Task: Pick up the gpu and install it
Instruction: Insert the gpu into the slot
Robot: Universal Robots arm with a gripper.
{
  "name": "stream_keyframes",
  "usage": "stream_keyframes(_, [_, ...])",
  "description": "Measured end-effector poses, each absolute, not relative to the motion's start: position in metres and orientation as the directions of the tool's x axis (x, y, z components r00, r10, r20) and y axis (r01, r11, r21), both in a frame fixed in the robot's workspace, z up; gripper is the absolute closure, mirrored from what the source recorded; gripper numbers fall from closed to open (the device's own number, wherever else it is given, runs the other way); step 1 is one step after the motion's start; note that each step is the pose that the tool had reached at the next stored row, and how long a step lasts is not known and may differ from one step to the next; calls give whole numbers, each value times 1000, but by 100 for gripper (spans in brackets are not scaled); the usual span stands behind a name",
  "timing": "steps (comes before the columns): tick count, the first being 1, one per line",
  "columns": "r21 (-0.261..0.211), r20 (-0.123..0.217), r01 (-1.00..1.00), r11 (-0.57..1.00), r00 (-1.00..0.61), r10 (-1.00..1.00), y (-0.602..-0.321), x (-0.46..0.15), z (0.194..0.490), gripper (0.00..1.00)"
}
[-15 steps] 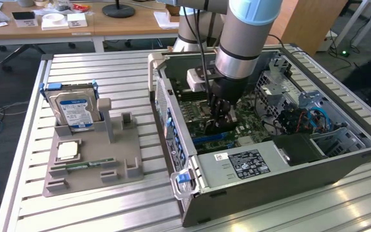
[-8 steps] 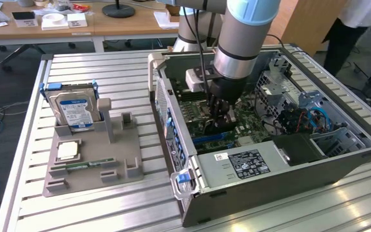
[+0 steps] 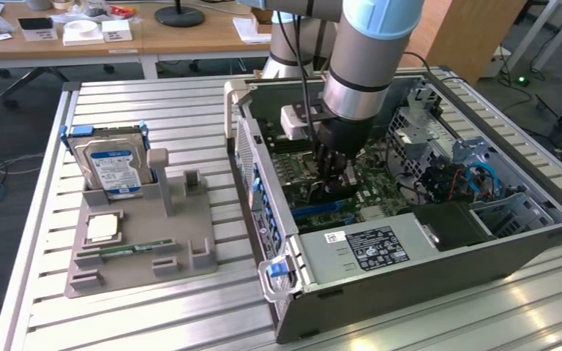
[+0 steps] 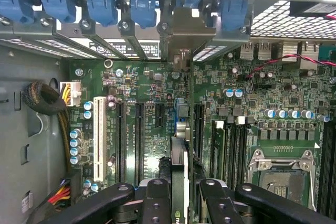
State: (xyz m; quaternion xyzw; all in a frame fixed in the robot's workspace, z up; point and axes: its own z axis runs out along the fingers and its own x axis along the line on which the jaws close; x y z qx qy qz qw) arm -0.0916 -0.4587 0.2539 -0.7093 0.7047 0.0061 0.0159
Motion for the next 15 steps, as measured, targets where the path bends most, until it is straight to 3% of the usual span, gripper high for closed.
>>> stream_keyframes(15, [-18,-31,-1000,0,0,-1000,-459,-93,253,74])
